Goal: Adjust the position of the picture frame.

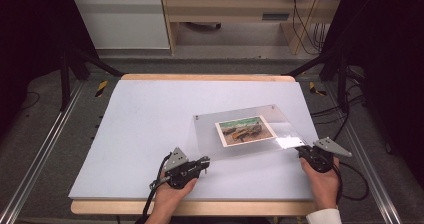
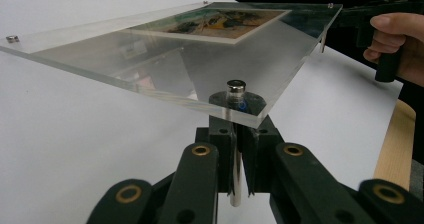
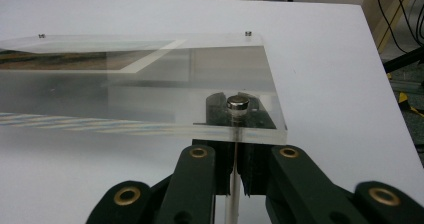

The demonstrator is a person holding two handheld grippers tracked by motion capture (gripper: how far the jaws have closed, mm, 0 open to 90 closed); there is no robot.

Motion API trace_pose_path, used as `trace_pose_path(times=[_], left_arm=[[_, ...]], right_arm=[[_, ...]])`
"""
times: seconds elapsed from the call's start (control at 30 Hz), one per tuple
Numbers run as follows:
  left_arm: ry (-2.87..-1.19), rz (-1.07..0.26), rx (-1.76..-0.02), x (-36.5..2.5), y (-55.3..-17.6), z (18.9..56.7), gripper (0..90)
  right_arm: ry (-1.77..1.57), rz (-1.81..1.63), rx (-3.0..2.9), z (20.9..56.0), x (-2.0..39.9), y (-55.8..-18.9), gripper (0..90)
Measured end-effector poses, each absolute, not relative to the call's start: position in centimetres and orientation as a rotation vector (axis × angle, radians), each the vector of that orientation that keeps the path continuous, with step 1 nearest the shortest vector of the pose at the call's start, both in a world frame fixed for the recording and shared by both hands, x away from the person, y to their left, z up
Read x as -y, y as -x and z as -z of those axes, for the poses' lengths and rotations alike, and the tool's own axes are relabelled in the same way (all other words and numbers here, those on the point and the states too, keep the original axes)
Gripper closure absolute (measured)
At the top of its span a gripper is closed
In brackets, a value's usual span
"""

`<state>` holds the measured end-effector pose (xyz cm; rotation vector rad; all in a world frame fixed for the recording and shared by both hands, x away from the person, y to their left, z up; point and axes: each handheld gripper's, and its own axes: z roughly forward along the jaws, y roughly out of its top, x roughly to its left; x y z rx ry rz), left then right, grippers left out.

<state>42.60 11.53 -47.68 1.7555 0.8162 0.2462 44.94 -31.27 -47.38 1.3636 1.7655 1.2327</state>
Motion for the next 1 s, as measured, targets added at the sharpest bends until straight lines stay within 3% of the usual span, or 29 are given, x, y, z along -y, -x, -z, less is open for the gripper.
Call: trace_pose_path(times=[0.4,1.0], left_arm=[[-1.726,-0.26,-0.838,-11.3,-43.0,47.4,84.0],[-1.688,-0.402,-0.849,-15.4,-43.8,44.1,82.5]], right_arm=[[-1.358,-1.252,-1.758,46.9,31.0,-44.7,84.8],[-1.325,-1.266,-1.732,44.5,26.9,-43.9,85.1]])
